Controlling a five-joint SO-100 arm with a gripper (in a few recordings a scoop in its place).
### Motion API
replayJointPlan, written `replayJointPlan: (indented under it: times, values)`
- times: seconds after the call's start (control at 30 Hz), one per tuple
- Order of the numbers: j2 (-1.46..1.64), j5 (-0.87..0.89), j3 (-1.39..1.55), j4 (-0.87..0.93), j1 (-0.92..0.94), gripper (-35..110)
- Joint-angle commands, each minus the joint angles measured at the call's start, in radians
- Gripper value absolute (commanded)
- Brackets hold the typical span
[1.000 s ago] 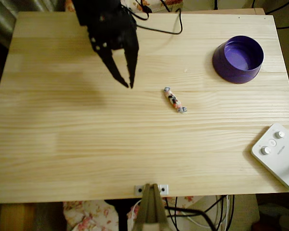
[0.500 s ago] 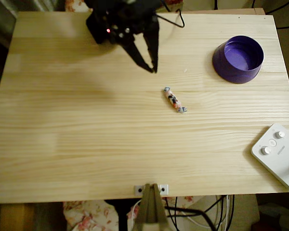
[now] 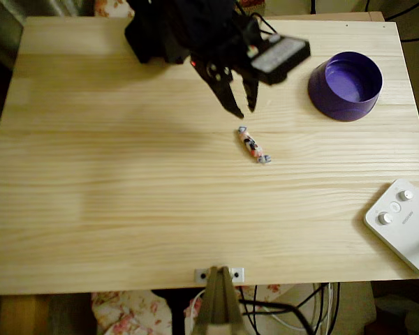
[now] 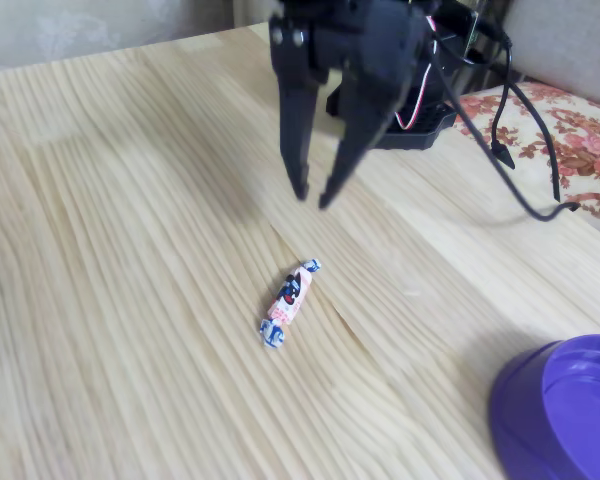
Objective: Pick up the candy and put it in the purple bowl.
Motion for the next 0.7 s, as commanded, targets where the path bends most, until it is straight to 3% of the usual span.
replayJointPlan:
  times: [0.0,0.23,0.67]
  values:
    - [-0.098,0.043,-0.135,-0.064,-0.031,13]
    - [-0.328,0.084,-0.267,-0.115,-0.049,24]
    - [-0.489,0.112,-0.293,-0.167,-0.046,24]
